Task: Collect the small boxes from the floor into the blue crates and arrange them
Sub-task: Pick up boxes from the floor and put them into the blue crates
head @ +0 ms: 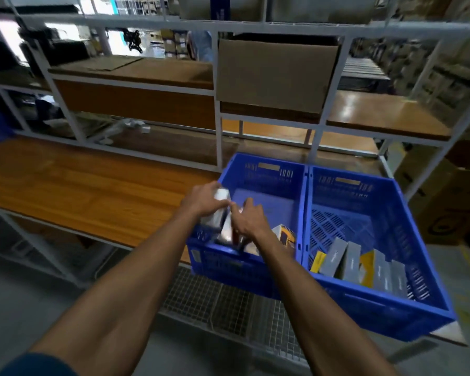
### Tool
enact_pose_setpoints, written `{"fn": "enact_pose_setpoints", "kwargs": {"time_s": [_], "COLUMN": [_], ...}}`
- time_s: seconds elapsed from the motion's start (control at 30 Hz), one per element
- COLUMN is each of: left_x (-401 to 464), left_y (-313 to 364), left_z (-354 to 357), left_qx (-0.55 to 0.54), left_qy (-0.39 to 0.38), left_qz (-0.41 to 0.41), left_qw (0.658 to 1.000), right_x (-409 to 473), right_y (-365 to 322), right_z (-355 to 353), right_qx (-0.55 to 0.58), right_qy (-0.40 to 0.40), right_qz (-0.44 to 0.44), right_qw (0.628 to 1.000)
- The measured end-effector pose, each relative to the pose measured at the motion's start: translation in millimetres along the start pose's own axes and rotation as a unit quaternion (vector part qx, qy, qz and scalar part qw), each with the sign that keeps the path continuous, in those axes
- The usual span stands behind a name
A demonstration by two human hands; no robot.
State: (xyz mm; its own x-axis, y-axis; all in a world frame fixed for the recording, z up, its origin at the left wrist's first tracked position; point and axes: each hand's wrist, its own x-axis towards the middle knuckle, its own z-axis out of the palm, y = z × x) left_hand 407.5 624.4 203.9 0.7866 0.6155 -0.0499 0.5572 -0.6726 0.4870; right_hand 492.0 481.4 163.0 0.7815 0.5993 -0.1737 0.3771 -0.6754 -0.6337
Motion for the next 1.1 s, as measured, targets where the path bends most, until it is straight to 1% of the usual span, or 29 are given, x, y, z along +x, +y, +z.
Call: {"fn": "enact_pose_setpoints", "kwargs": {"time_s": [0.07, 0.1, 0.17, 0.23, 0.3, 0.4, 0.53, 0.63, 0.73, 0.8, 0.97, 1.1], "left_x": [6, 8, 10, 10, 10, 8, -9, -36, -79, -112, -213, -318], "left_y": [-3, -4, -6, -7, -6, -2, 9, 14, 19, 22, 38, 61], "left_z": [10, 15, 19, 14, 6, -5, -11, -9, -2, 7, 31, 57], "left_qx": [0.129, 0.179, 0.214, 0.197, 0.160, 0.084, 0.004, -0.030, -0.043, -0.035, -0.042, -0.046], "left_qy": [-0.065, -0.075, -0.057, -0.033, -0.017, 0.011, 0.027, 0.012, -0.031, -0.060, -0.125, -0.187], "left_qz": [-0.018, -0.030, -0.032, -0.010, 0.008, 0.034, 0.097, 0.148, 0.195, 0.231, 0.337, 0.398], "left_qw": [0.989, 0.980, 0.975, 0.980, 0.987, 0.996, 0.995, 0.988, 0.979, 0.970, 0.932, 0.897], "right_x": [10, 12, 13, 13, 11, 4, -34, -82, -143, -190, -328, -450], "right_y": [8, 12, 14, 14, 10, 7, -1, 1, 6, 12, 38, 62], "right_z": [2, 0, -8, -14, -19, -22, -24, -19, -11, -3, 20, 34], "right_qx": [-0.087, -0.114, -0.138, -0.127, -0.119, -0.091, -0.071, -0.065, -0.056, -0.044, -0.037, -0.024], "right_qy": [-0.045, -0.057, -0.065, -0.059, -0.034, 0.035, 0.125, 0.195, 0.273, 0.312, 0.382, 0.433], "right_qz": [-0.002, -0.006, -0.009, -0.013, -0.019, -0.026, -0.034, -0.010, 0.040, 0.083, 0.189, 0.281], "right_qw": [0.995, 0.992, 0.988, 0.990, 0.992, 0.995, 0.989, 0.979, 0.960, 0.945, 0.904, 0.856]}}
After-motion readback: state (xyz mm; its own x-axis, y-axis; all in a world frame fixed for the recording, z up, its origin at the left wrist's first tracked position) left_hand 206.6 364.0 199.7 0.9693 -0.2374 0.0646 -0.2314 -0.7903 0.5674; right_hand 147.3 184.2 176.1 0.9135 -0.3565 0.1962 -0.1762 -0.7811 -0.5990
